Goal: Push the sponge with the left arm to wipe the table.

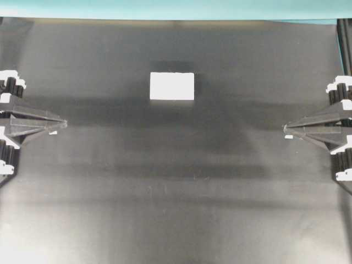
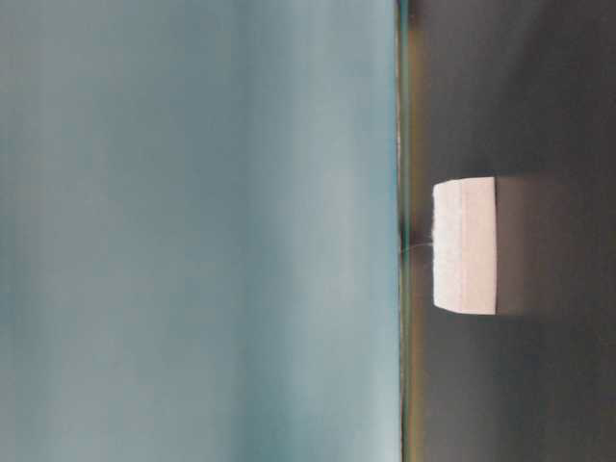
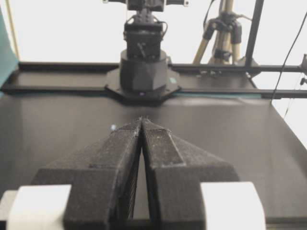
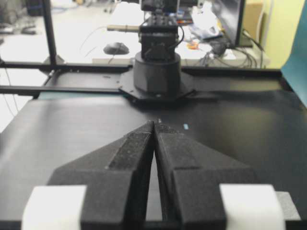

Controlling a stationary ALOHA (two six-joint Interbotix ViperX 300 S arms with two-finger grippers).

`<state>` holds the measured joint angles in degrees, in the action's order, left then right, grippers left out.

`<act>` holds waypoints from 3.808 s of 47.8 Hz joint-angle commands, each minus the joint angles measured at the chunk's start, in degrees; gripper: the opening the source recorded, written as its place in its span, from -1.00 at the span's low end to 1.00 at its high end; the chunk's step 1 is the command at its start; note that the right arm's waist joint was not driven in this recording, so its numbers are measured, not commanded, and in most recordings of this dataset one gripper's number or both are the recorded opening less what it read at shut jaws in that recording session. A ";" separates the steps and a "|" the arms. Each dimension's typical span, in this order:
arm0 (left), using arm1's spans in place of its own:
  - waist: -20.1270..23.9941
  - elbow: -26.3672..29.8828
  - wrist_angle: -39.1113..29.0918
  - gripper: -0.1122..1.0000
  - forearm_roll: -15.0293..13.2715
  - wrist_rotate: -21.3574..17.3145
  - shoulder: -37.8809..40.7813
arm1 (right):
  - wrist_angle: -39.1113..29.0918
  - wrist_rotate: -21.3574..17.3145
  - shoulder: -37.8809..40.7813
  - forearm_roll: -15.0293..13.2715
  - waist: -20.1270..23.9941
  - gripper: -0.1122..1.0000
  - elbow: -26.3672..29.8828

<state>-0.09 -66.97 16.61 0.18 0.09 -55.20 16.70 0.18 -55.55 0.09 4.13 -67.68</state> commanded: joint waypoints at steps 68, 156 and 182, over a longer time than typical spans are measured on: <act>22.59 51.86 -28.39 -0.02 2.37 13.80 70.14 | -1.23 0.18 0.18 0.09 0.00 -0.78 -1.32; 10.81 28.56 -10.81 -0.03 2.37 26.63 66.09 | -0.53 0.26 0.18 0.09 0.00 -0.78 -2.55; -0.62 19.86 -7.91 -0.02 2.37 26.63 61.44 | 0.26 -0.26 0.18 0.35 0.00 -0.78 -2.55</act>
<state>1.76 -46.49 8.79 2.37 26.72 7.21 16.44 0.35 -55.63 0.09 4.13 -70.66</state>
